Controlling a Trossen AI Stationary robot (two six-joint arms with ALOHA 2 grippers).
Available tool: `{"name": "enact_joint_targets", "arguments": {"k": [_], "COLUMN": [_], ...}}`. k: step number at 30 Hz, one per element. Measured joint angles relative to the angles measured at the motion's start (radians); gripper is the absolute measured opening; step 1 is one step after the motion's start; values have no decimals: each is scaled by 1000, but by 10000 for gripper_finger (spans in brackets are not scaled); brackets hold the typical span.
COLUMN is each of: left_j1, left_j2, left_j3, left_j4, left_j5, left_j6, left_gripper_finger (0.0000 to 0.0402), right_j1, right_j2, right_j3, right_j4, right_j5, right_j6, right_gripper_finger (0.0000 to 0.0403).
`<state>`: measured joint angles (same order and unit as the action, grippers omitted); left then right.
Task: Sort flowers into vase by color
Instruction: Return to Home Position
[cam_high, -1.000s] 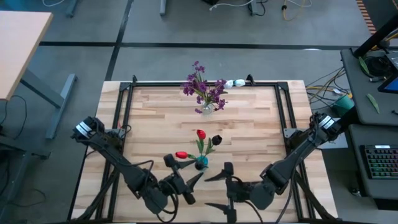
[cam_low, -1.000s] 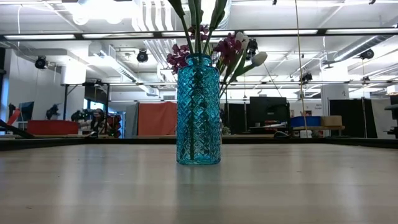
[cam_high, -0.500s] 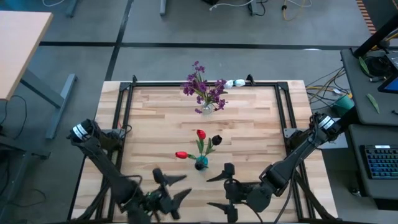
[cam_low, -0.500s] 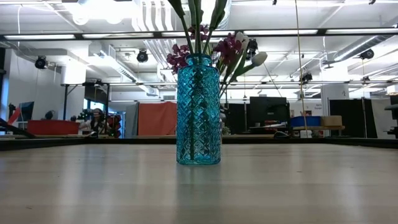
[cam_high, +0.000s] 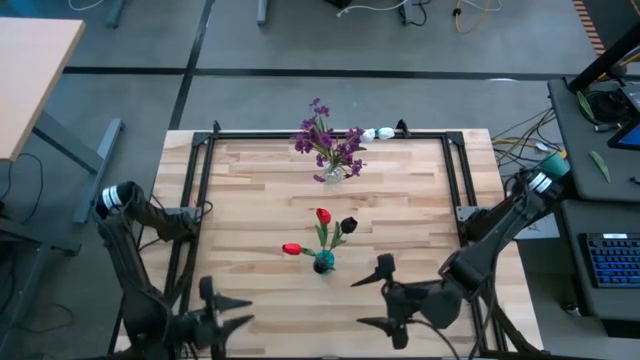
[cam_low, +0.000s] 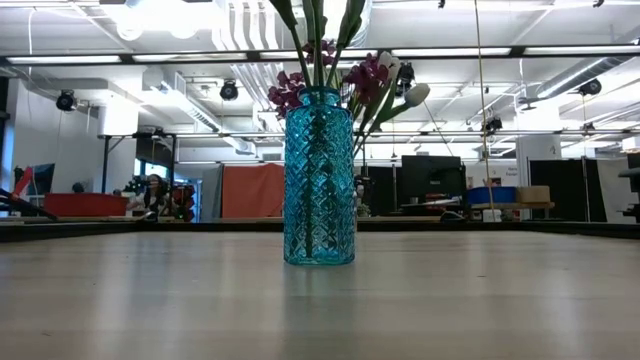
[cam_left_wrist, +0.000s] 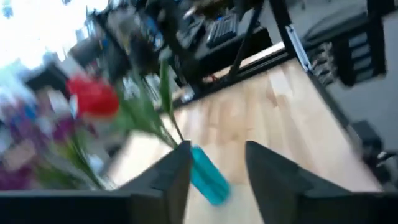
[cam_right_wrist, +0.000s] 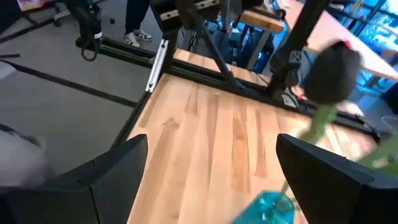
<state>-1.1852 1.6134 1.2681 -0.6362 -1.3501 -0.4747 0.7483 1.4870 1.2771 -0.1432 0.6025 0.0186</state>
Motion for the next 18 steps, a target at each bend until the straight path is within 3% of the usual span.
{"name": "enact_joint_targets", "arguments": {"k": [3,6,9,11,14,16,18], "left_j1": [16,24,40,76,129,158,187], "left_j2": [-46,-52,-82,-158,-283,-379,-468], "left_j3": [-73,-151,-256,-335,-472,-563,-660], "left_j4": [-9,8,7,15,151,368,634], "left_j5": [60,140,85,77,130,275,479], "left_j6": [-221,-201,-173,-206,-166,10,231], "left_gripper_finger": [88,32,7,7,1,1,1], "right_j1": [0,0,-49,-127,-258,-314,-349], "right_j2": [-42,-67,-113,-166,-236,-282,-327], "right_j3": [-33,-85,-177,-257,-393,-480,-543], "right_j4": [-2,-4,64,176,363,483,577], "right_j5": [0,-1,-88,-274,-679,-871,-916], "right_j6": [52,38,19,1,-27,-29,-34], "right_gripper_finger": [347,347,347,347,347,347,347]}}
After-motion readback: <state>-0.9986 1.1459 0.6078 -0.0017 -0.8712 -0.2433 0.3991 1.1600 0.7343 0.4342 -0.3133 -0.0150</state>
